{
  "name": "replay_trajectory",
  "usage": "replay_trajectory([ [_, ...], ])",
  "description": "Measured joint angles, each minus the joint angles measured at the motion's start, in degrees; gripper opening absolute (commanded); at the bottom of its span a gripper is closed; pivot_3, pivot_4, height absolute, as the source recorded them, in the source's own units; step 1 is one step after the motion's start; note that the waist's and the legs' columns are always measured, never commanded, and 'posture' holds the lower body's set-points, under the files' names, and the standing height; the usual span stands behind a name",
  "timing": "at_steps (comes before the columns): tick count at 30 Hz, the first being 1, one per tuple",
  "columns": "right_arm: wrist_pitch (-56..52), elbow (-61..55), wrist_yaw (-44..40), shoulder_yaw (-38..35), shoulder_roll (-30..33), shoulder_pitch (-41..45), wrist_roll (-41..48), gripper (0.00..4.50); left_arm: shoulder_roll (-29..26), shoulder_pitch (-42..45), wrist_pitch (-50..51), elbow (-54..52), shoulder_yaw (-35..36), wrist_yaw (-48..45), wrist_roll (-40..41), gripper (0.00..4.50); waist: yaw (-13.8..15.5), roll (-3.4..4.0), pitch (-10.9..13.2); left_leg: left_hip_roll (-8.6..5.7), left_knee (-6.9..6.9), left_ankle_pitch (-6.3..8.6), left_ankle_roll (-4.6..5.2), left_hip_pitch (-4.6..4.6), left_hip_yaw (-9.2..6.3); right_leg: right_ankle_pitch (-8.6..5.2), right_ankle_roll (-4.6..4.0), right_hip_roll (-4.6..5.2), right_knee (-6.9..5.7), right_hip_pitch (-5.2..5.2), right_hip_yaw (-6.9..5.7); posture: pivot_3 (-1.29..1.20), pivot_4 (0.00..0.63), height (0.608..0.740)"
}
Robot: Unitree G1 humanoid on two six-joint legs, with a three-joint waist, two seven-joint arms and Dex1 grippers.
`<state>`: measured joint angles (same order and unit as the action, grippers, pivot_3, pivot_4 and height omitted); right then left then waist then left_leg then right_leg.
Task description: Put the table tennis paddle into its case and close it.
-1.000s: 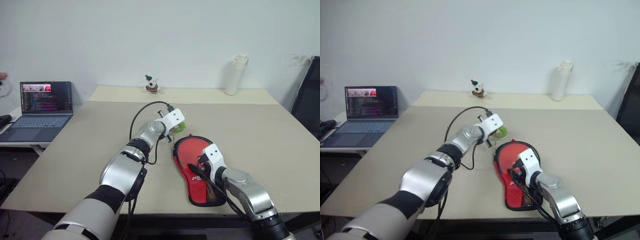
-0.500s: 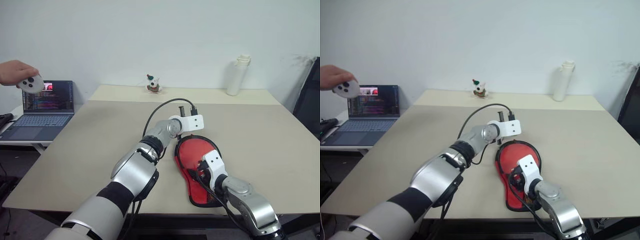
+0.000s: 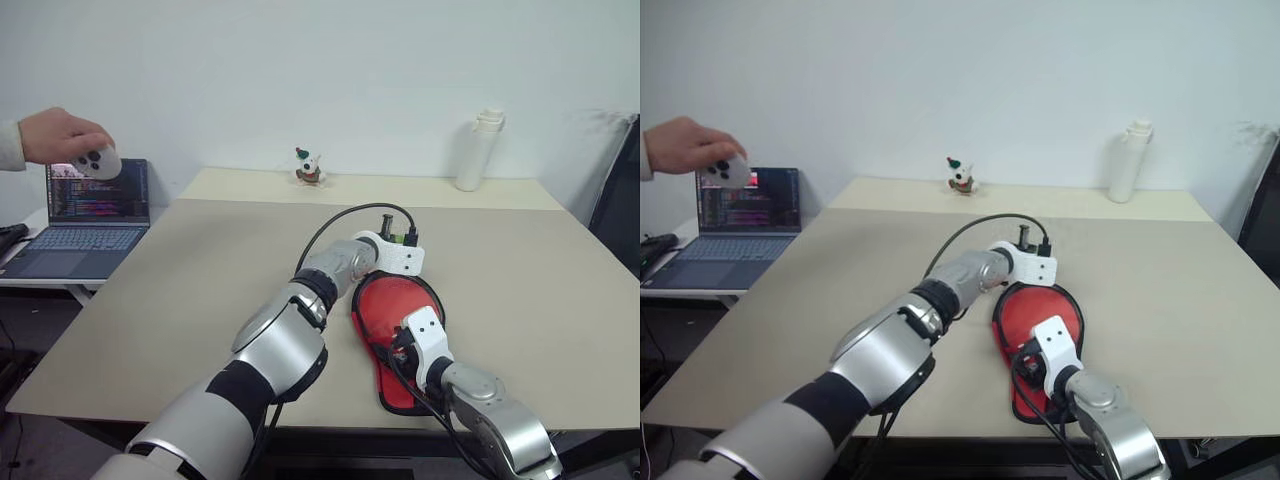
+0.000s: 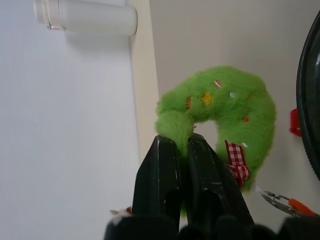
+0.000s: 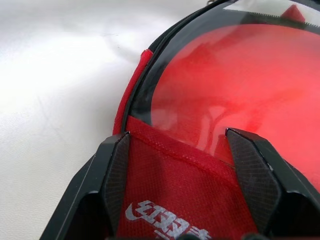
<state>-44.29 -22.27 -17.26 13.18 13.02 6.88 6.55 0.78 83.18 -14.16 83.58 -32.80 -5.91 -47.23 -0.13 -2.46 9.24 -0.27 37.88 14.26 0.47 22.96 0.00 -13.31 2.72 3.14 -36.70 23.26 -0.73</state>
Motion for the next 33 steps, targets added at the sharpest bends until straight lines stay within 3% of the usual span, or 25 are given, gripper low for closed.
replay_trajectory([
  [8, 0.00, -0.69, 0.42, 0.00, -0.47, -0.71, -0.22, 3.27, 0.23, 0.06, 1.13, 0.09, 0.08, 0.87, -0.18, 0.03, 0.00, -0.12, 0.09, 0.00, -0.01, 0.02, -0.03, 0.02, -0.02, -0.01, 0.01, 0.02, 0.04, 0.00, -0.02, 0.00, 0.150, 0.740],
  [13, 0.00, -0.67, 0.54, 0.00, -0.87, -0.74, -0.30, 3.27, 1.14, -0.05, 2.77, 0.03, 4.12, -3.10, 3.44, 0.03, -0.01, -0.13, 0.09, 0.02, -0.01, 0.02, -0.03, 0.01, -0.01, -0.01, 0.01, 0.01, 0.04, 0.00, -0.03, 0.00, 0.150, 0.740],
  [16, 0.00, -0.61, 0.53, 0.00, -1.07, -0.71, -0.30, 3.27, 1.51, -0.11, 3.05, -0.10, 6.51, -5.70, 5.96, 0.81, -0.01, -0.13, 0.09, 0.03, -0.01, 0.02, -0.04, 0.00, -0.01, -0.01, 0.00, 0.01, 0.03, 0.00, -0.03, 0.00, 0.150, 0.740],
  [26, -0.47, 0.41, -0.22, 0.00, -1.14, 0.58, -0.22, 3.27, 0.36, -0.10, 5.08, -0.81, 9.21, -7.27, 8.32, 4.44, -0.15, -0.12, 0.08, 0.04, 0.01, 0.03, -0.04, -0.07, 0.02, -0.01, 0.01, 0.00, -0.05, -0.01, -0.01, 0.00, 0.150, 0.740],
  [33, -2.93, 0.35, -1.75, -1.91, -1.43, 1.90, 2.47, 3.27, -2.11, -0.08, 3.88, -1.38, 17.34, -11.11, 15.80, 4.48, -0.28, -0.07, 0.14, 0.10, 0.03, 0.02, -0.04, -0.08, 0.04, 0.00, 0.01, -0.01, -0.11, 0.01, -0.02, 0.00, 0.150, 0.740],
])
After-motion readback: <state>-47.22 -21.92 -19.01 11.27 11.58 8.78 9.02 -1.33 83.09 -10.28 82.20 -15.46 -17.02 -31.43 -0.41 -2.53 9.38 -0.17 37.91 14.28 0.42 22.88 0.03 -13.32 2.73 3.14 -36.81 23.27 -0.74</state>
